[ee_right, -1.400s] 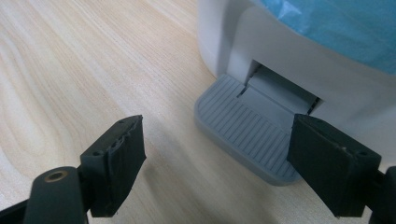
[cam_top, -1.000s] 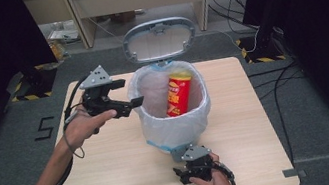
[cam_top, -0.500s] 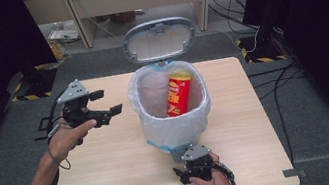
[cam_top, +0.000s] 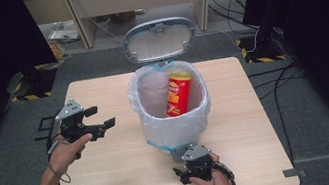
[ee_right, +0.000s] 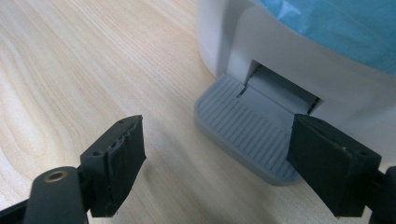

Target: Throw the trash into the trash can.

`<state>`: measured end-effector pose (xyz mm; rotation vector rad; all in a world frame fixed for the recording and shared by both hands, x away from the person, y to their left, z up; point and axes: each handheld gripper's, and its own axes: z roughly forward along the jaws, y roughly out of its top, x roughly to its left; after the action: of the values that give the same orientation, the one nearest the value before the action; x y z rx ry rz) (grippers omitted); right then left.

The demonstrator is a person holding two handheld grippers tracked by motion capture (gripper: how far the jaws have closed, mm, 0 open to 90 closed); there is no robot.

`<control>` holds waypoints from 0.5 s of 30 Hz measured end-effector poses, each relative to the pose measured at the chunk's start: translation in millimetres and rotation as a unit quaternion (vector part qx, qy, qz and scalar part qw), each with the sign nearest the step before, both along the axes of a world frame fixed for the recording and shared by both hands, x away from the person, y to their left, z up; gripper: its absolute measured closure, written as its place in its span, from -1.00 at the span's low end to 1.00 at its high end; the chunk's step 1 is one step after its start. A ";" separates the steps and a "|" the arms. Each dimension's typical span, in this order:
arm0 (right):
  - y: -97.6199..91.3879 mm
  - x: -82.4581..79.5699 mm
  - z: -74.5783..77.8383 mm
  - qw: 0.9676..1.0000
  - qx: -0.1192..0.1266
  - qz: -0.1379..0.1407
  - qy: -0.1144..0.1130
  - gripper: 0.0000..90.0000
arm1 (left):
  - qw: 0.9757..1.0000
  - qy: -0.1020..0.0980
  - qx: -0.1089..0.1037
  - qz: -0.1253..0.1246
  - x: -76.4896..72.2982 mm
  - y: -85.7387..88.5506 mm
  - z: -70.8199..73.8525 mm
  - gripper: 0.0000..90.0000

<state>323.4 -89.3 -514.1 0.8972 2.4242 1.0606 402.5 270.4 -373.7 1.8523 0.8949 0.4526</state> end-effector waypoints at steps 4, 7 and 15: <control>-0.1 0.0 0.0 1.000 0.000 0.000 0.000 -0.58 | 1.000 0.004 -0.006 0.002 -2.0 3.5 -14.2 -0.67; 0.1 -0.2 -0.1 1.000 -0.002 0.000 -0.001 -0.58 | 1.000 0.006 -0.004 0.002 -4.2 5.3 -23.4 -0.67; 0.1 -0.3 0.0 1.000 -0.001 -0.001 0.000 -0.58 | 0.999 0.026 0.004 0.019 -4.4 12.1 -61.9 -0.67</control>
<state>323.1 -89.2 -514.1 0.8980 2.4237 1.0567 398.1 282.5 -435.6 1.8645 0.9658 0.4339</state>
